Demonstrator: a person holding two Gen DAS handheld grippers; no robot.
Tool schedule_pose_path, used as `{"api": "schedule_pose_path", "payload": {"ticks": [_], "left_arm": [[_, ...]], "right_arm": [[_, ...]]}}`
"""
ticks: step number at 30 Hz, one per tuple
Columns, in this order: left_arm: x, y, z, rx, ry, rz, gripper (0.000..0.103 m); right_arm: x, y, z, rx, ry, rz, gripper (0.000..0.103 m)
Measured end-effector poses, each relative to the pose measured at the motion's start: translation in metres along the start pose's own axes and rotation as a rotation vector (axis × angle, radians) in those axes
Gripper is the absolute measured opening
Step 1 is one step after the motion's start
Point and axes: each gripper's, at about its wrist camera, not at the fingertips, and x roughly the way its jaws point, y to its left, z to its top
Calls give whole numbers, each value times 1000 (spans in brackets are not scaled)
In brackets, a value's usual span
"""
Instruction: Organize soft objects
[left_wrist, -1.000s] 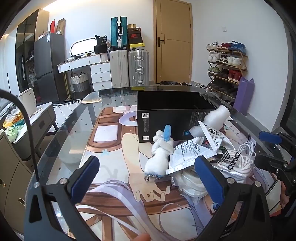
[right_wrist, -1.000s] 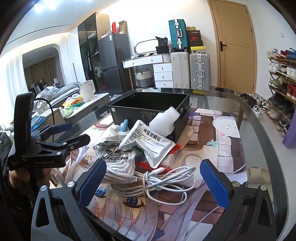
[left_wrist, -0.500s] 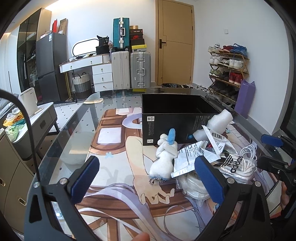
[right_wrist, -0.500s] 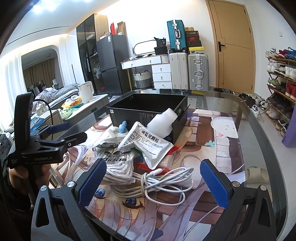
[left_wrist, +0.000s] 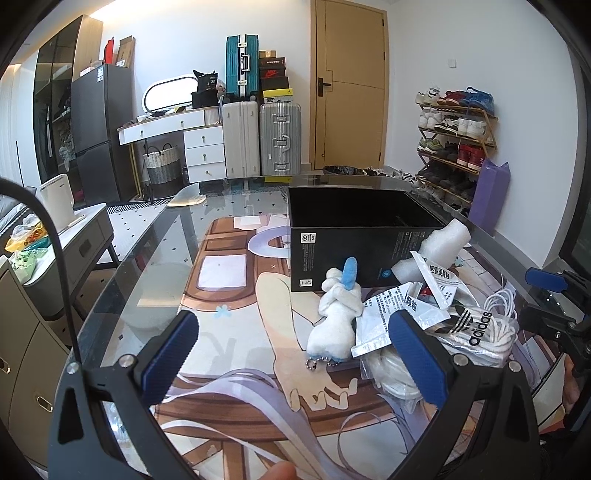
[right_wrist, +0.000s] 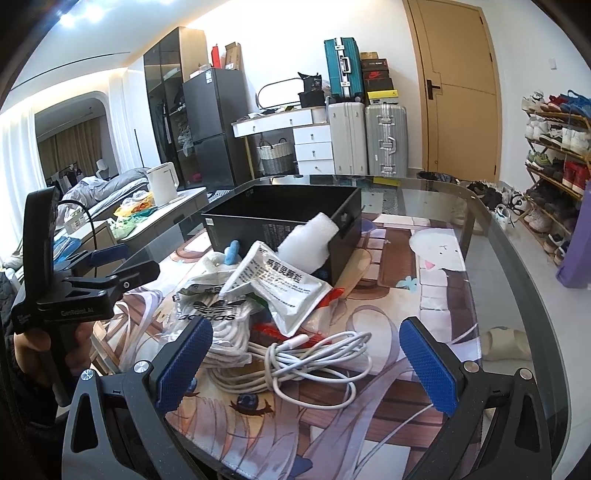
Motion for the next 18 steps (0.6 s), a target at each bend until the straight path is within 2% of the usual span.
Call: {"api": "schedule_pose_path", "payload": {"ticks": [18], "left_arm": [[5,0,1,15,17,-12,103]], "right_arm": [[3,-3,4,26,12,-2,103]]}}
